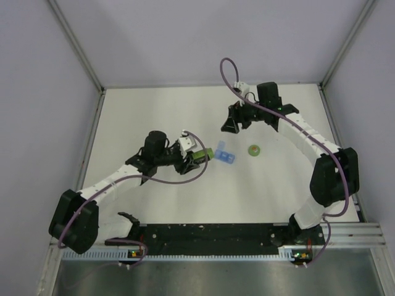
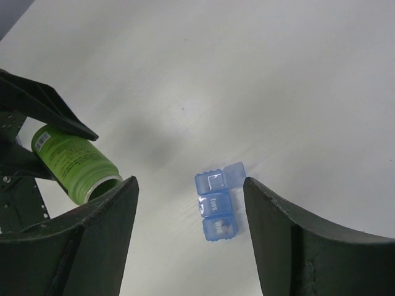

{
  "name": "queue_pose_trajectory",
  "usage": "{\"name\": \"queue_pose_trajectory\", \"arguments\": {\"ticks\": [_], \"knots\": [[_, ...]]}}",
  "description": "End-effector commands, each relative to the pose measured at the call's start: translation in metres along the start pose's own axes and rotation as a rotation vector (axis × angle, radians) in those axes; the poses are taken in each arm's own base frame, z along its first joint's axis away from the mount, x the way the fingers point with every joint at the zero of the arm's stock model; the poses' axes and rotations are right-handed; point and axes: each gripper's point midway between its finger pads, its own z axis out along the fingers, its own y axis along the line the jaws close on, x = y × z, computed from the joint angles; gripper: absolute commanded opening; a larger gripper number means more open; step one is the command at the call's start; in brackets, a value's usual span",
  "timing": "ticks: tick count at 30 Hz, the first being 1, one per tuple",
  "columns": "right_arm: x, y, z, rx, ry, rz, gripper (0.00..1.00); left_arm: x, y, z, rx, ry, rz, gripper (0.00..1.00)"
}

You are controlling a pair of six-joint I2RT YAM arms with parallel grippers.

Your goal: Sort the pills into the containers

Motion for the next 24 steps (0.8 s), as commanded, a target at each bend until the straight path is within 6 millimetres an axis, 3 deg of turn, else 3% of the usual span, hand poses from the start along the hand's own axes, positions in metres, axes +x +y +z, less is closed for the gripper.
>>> {"name": "queue_pose_trajectory", "arguments": {"ticks": [1, 6, 11, 24], "knots": [[0.005, -0.031, 0.016, 0.087, 0.012, -0.035, 0.67, -0.021, 0.016, 0.009, -0.026, -0.070, 0.051, 0.00], [0.023, -0.050, 0.027, 0.134, 0.031, -0.038, 0.65, -0.016, 0.026, 0.025, -0.024, -0.060, 0.022, 0.00], [0.034, -0.050, 0.030, 0.120, 0.035, -0.033, 0.65, -0.011, 0.040, 0.040, -0.038, -0.035, 0.006, 0.00], [0.032, -0.059, 0.002, 0.105, -0.042, 0.012, 0.64, -0.001, 0.062, 0.061, -0.058, 0.053, -0.046, 0.00]]}}
